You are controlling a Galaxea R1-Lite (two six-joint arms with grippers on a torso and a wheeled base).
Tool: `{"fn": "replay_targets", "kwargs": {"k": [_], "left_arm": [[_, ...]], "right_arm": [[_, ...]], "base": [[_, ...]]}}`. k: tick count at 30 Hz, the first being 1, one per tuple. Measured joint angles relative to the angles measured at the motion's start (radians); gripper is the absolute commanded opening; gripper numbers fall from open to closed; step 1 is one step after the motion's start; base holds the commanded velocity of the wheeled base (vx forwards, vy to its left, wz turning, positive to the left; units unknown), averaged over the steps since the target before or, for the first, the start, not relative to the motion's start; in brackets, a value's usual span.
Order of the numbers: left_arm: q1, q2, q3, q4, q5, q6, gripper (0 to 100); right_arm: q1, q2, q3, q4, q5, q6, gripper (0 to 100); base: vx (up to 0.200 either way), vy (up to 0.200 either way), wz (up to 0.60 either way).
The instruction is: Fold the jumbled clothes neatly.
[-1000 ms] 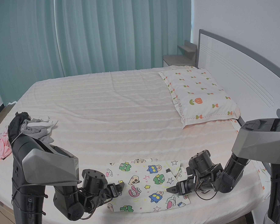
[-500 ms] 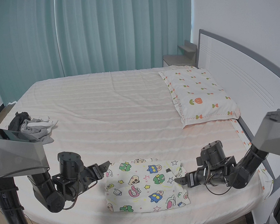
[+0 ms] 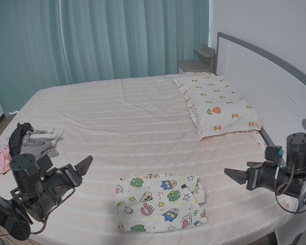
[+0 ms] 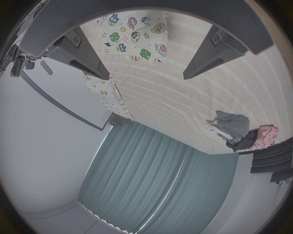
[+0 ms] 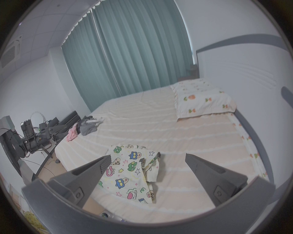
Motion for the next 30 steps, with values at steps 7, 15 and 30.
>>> {"fn": "replay_targets", "kwargs": {"k": [7,15,30], "left_arm": [[-0.001,-0.338,0.014,0.317,0.02,0.075,100],[0.01,-0.736,-0.03,0.757,0.037,0.196,100],[0.207,-1.244,-0.091,1.149,0.053,0.4,100]], "right_arm": [[-0.001,-0.276,0.094,0.119,-0.057,-0.03,100],[-0.044,-0.572,0.149,0.309,-0.094,-0.089,100],[-0.271,-0.99,0.267,0.476,-0.127,-0.319,100]], "base": [[0.0,0.0,0.0],[0.0,0.0,0.0],[0.0,0.0,0.0]]}}
